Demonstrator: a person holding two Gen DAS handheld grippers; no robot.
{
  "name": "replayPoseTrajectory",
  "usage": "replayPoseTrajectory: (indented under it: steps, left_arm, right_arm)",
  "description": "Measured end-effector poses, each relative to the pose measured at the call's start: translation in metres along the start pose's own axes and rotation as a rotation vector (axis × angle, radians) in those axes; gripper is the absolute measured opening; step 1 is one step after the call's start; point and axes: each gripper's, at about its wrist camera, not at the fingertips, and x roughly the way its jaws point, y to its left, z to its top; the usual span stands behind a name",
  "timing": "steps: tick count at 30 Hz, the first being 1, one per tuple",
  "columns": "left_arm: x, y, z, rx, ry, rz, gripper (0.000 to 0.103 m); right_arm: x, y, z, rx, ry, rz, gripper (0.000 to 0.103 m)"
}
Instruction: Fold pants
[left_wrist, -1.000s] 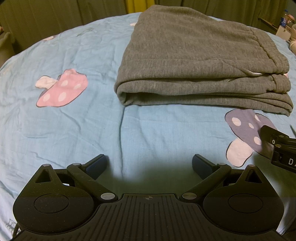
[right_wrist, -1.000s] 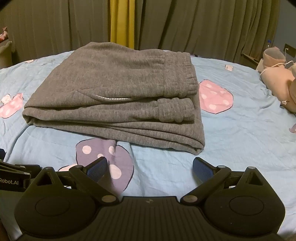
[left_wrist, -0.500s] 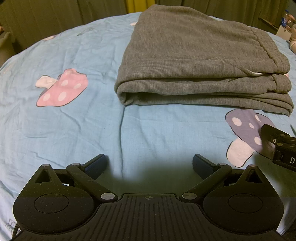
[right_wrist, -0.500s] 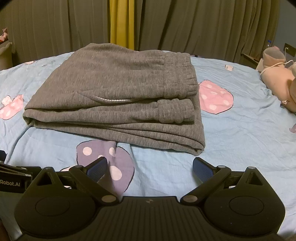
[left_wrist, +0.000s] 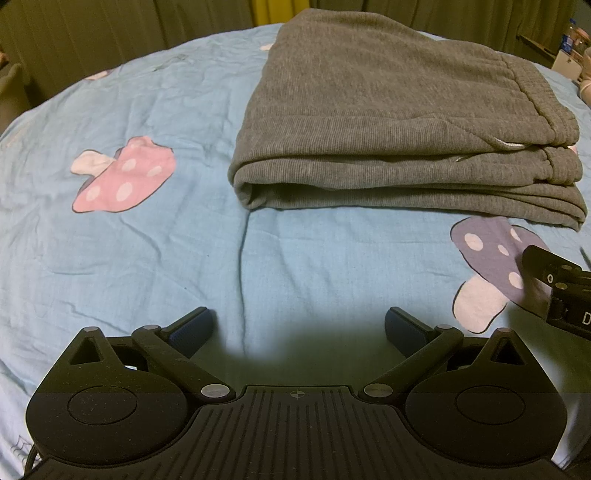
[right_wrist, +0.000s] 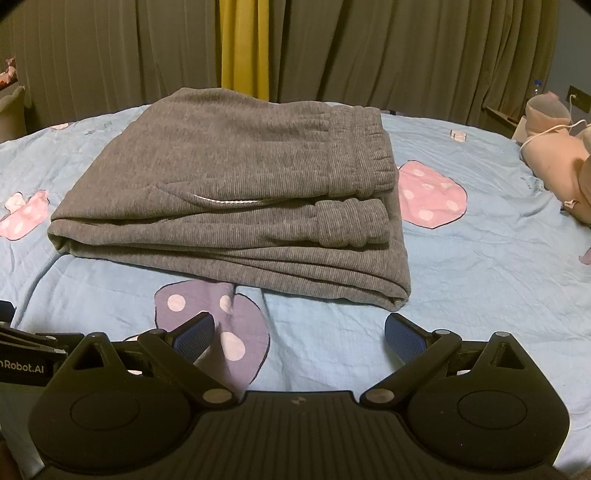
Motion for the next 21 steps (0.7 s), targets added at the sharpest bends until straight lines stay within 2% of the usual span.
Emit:
replayPoseTrajectory:
  steps: [21]
  left_arm:
    - [-0.0001,-0.0003,-0.0002,-0.002,0.001,0.0,0.103]
  right_arm:
    - [-0.002,0.0021,0.0011,-0.01,-0.007,0.005,0.099]
